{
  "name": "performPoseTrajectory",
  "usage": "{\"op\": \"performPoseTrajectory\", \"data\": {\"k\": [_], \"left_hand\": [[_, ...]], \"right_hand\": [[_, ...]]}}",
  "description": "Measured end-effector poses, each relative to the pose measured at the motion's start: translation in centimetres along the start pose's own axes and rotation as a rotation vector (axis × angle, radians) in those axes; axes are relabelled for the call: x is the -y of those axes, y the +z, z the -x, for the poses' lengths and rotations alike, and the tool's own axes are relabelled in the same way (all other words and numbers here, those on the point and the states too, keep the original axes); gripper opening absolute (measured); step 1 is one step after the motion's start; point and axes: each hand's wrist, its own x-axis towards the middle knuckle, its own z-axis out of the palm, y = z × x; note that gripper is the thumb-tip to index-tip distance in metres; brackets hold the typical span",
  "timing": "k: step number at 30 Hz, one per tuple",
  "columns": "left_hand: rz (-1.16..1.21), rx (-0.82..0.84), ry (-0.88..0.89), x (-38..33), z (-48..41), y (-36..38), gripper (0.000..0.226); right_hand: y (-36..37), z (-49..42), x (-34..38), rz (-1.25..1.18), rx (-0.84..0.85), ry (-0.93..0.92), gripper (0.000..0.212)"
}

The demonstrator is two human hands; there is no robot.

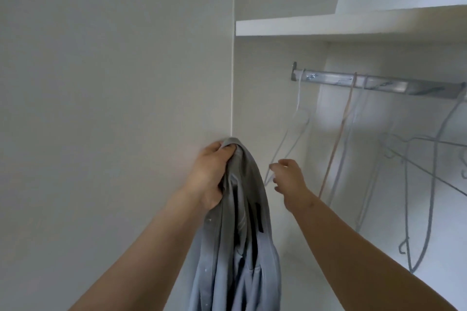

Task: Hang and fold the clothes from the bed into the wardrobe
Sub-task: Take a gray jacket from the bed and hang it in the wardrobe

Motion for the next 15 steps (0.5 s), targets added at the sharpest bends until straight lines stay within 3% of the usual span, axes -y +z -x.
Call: {"op": "performPoseTrajectory", "data": {"k": [6,8,11,13,15], "left_hand": [[0.013,-0.056,0.011,0.1,-0.4,0.2,0.017],[0.012,-0.071,0.022,0.2,-0.4,0.2,0.018],[0.026,-0.077,0.034,0.3,-0.3,0.2,0.018],[0.036,-0.081,0.036,0.4,-0.3,0.2,0.017],[0.038,-0.084,0.031,0.4,-0.4,0.2,0.018]], "right_hand": [[1.2,-2.7,1.5,-0.076,0.077,0.035,0.06],[1.3,-3.1,1.9,-0.095,0.09,0.036,0.048],[1.5,-3.0,2.7,-0.173,0.055,0.025,0.008],[1.4,-3.6,3.0,-0.257,0.013,0.031,0.029],[1.2,-3.8,3.0,-0.254,-0.036,0.004,0.027]]}}
